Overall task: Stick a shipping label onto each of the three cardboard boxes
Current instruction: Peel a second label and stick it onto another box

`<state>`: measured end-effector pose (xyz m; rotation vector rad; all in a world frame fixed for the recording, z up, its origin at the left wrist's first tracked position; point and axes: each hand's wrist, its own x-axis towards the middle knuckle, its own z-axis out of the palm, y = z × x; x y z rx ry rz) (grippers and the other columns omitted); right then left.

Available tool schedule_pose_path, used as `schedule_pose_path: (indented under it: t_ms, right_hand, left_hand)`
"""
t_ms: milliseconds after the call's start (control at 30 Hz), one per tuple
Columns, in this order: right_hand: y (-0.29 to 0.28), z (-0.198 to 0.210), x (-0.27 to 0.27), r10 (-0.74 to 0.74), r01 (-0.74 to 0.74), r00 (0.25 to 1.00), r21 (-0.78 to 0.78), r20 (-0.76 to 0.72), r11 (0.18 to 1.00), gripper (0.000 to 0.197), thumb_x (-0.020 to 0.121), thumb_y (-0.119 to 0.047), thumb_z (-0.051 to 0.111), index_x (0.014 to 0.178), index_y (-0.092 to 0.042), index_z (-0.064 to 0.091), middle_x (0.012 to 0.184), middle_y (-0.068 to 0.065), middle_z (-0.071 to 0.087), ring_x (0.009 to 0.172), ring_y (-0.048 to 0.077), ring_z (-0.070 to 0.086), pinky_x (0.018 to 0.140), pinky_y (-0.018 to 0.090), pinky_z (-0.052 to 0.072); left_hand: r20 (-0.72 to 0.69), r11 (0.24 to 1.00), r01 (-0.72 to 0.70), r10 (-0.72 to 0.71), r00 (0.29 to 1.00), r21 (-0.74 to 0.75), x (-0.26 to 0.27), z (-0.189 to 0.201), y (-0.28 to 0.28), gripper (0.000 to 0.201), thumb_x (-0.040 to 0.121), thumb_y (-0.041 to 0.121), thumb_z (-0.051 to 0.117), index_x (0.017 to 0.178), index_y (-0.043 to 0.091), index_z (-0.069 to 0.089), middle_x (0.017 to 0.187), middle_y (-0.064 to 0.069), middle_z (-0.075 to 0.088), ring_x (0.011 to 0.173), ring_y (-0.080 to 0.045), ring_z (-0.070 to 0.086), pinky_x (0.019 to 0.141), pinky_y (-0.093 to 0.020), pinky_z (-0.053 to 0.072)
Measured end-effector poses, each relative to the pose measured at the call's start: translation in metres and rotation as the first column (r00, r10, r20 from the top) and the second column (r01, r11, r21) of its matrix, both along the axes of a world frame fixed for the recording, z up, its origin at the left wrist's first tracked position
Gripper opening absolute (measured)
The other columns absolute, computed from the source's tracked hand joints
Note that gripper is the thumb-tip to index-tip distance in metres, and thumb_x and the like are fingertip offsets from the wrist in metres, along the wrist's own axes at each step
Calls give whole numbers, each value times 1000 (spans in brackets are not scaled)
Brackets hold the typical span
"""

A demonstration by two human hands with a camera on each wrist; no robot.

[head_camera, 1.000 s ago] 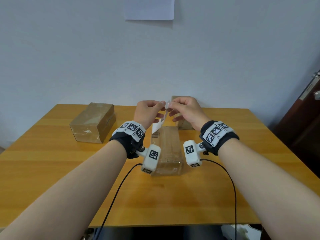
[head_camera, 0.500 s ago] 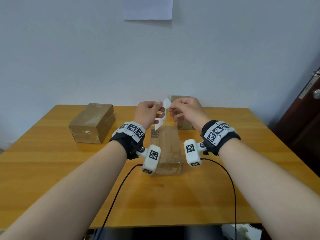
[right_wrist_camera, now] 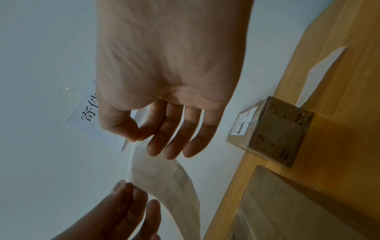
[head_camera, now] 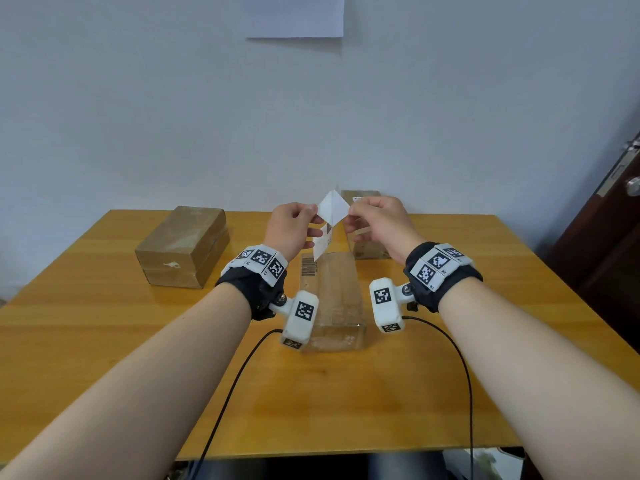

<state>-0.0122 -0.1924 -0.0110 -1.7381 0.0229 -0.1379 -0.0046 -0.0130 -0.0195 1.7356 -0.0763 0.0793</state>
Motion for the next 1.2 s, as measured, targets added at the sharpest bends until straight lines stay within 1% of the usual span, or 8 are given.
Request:
schedule_pose_path:
  t_ms: [100, 233, 400, 567, 800, 900, 1033, 1200]
  right_hand:
    - [-3, -2, 0, -20, 20, 1000, 8, -6, 1000, 13, 95, -11, 65, 85, -9, 74, 79, 6, 74, 73, 20, 70, 73, 41, 62]
    - [-9, -5, 1, -56, 57, 998, 30, -23, 998, 13, 95, -11, 64, 92, -4, 75, 79, 7, 73, 70, 18, 69, 70, 39, 61]
    - [-15, -9, 1, -87, 90, 995, 77, -44, 993, 21, 94, -12, 62, 103, 3, 74, 83, 10, 73, 71, 19, 68, 63, 34, 59]
    - [-19, -11, 1, -111, 117, 991, 101, -69, 988, 25, 95, -14, 61, 111, 1, 72, 91, 12, 73, 69, 17, 69, 61, 32, 59]
    - [-20, -16, 0, -158, 159, 986, 25, -46, 987, 23, 94, -16, 61, 103, 1, 75, 93, 15, 75, 71, 18, 70, 55, 28, 57]
    - [-20, -16, 1, -178, 178, 984, 8, -27, 984, 24, 93, -14, 60, 99, 4, 74, 98, 20, 77, 71, 20, 70, 52, 27, 55]
    - [-22, -17, 0, -196, 196, 980, -7, -19, 981, 19, 93, -14, 60, 90, -2, 74, 102, 21, 76, 72, 21, 71, 53, 28, 56]
    - [-24, -18, -1, -222, 221, 975, -64, -2, 973, 24, 92, -13, 61, 96, 5, 74, 99, 19, 77, 71, 20, 70, 56, 30, 57]
  left_hand:
    - [-4, 1000, -8, 8, 1000, 5, 0, 0, 1, 22, 107, 24, 48, 99, 13, 65, 91, 1, 71, 76, -15, 71, 67, -32, 58]
    - [-25, 1000, -16, 15, 1000, -8, 1, 0, 3, 25, 108, 24, 46, 108, 7, 64, 93, -2, 71, 77, -17, 73, 74, -39, 61]
    - [-56, 999, -20, 18, 998, -40, -1, 0, 1, 24, 110, 24, 40, 111, 6, 57, 89, -1, 70, 71, -19, 72, 67, -34, 59]
    - [-73, 999, -19, 16, 997, -45, -2, 0, -1, 23, 110, 24, 38, 113, 7, 54, 99, -6, 71, 78, -25, 75, 67, -34, 58]
    - [-68, 998, -56, 54, 996, -30, -2, -1, -1, 25, 110, 24, 37, 117, 5, 52, 101, -7, 67, 66, -17, 72, 67, -35, 61]
    - [-50, 998, -66, 66, 997, -8, -1, -1, -1, 25, 110, 24, 37, 119, 6, 52, 105, -8, 67, 66, -15, 71, 68, -37, 63]
    - [-63, 998, -65, 63, 996, -23, -2, -1, -1, 26, 110, 24, 37, 121, 5, 52, 109, -10, 67, 66, -16, 72, 69, -37, 64]
    - [-72, 997, -70, 68, 995, -32, -3, -1, -1, 27, 110, 24, 37, 122, 4, 52, 111, -11, 66, 65, -14, 71, 72, -40, 65]
